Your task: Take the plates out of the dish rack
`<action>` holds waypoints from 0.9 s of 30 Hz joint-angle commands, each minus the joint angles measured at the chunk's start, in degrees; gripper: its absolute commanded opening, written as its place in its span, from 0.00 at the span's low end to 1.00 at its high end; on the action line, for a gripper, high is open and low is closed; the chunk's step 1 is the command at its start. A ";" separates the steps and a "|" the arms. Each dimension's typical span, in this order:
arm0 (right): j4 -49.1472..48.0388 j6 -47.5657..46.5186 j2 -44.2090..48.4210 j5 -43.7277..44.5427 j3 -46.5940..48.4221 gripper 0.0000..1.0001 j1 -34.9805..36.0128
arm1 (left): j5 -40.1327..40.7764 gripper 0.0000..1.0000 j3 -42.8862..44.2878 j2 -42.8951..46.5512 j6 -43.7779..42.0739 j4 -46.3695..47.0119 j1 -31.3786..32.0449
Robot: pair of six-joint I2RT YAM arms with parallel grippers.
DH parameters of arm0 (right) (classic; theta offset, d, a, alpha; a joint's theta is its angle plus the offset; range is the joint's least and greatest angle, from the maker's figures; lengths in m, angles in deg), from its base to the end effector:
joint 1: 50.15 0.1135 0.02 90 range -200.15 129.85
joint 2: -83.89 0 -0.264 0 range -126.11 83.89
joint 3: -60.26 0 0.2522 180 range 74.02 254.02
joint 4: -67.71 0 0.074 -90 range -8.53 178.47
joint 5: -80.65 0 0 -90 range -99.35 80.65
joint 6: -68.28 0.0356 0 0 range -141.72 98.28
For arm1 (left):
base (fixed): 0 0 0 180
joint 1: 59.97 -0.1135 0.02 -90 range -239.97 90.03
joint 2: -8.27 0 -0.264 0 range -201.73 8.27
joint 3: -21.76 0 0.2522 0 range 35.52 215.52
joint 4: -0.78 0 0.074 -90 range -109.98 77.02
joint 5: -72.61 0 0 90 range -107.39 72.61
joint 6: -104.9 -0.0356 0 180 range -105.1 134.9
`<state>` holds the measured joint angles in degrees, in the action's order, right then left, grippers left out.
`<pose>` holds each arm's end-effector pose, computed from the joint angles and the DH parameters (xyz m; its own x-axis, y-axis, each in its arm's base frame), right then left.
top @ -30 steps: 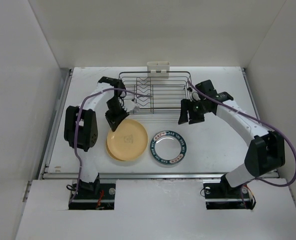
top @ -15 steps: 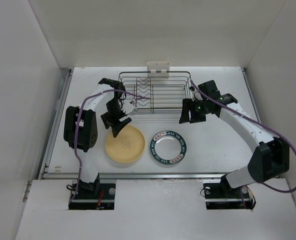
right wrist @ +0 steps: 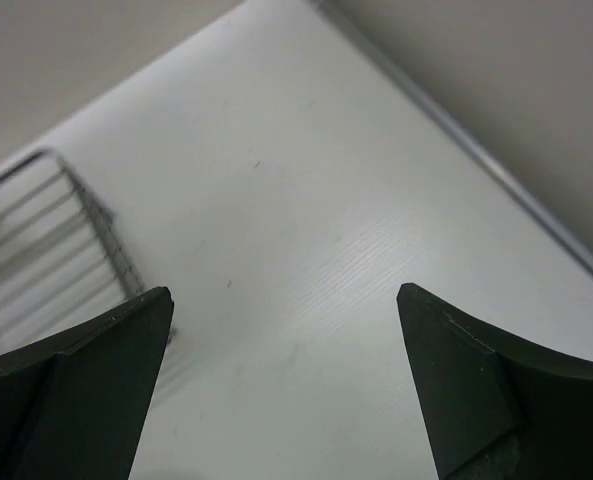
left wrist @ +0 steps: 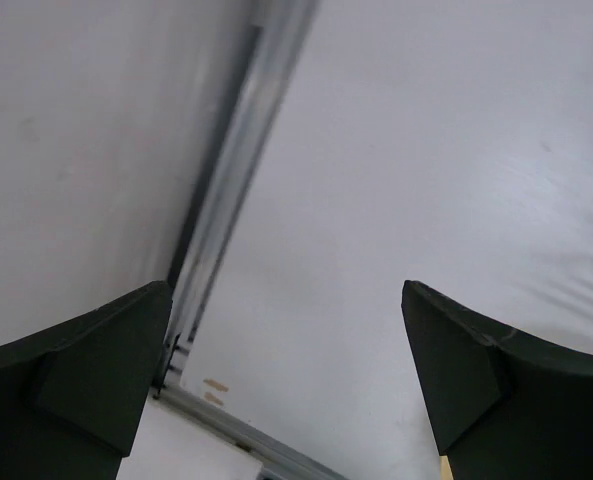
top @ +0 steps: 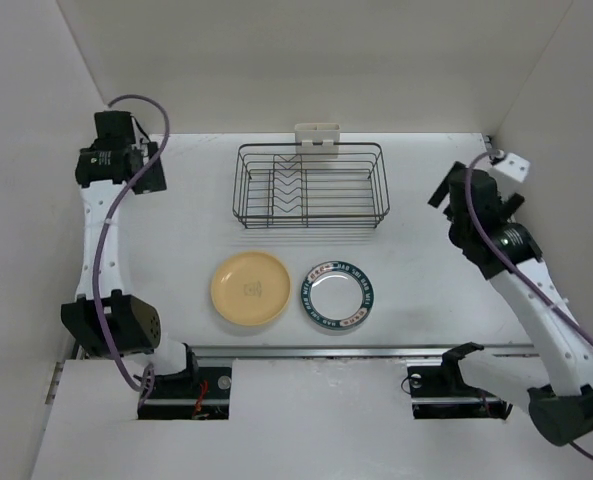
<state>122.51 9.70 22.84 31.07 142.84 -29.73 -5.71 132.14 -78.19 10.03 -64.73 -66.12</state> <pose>0.2061 0.0521 0.3816 -0.3123 0.3072 -0.8989 0.4749 0.8700 0.1323 0.3131 0.0410 0.4070 -0.6793 0.0104 -0.7338 -0.1985 0.9600 0.1974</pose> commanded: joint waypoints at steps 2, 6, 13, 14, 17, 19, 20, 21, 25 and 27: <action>-6.22 4.61 7.43 29.60 -4.73 1.00 -0.12 | 24.57 1.00 -2.21 0.85 14.43 2.88 -2.72; -10.97 4.62 10.61 35.15 -8.87 1.00 -0.12 | 25.68 1.00 -5.55 2.78 17.34 2.26 -5.09; -8.08 4.62 6.21 33.05 -6.77 1.00 -0.12 | 23.65 1.00 -8.02 4.37 16.20 4.81 -5.62; -7.56 4.62 5.08 31.66 -5.72 1.00 -0.12 | 23.04 1.00 -8.02 4.37 16.20 4.81 -5.62; -6.41 5.14 4.46 28.58 -4.57 1.00 -0.12 | 22.51 1.00 -8.63 4.98 16.20 4.81 -5.62; -6.41 5.67 4.46 27.95 -4.57 1.00 -0.12 | 22.51 1.00 -9.34 5.59 16.20 4.81 -5.62; -6.41 5.67 4.46 27.43 -4.57 1.00 -0.12 | 22.51 1.00 -9.34 5.60 16.20 4.81 -5.62; -6.41 5.67 4.46 27.43 -4.57 1.00 -0.12 | 21.90 1.00 -9.34 6.12 16.20 4.81 -5.62; -6.93 5.67 5.51 26.73 -5.10 1.00 -0.12 | 21.28 1.00 -10.66 6.74 15.67 5.34 -5.62; -6.93 5.67 6.03 26.72 -5.62 1.00 -0.12 | 19.96 1.00 -11.19 7.26 15.67 5.34 -5.62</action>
<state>115.99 14.59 27.27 58.22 135.58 -29.88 15.36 121.82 -73.71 25.31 -60.36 -71.65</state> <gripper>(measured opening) 0.999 0.997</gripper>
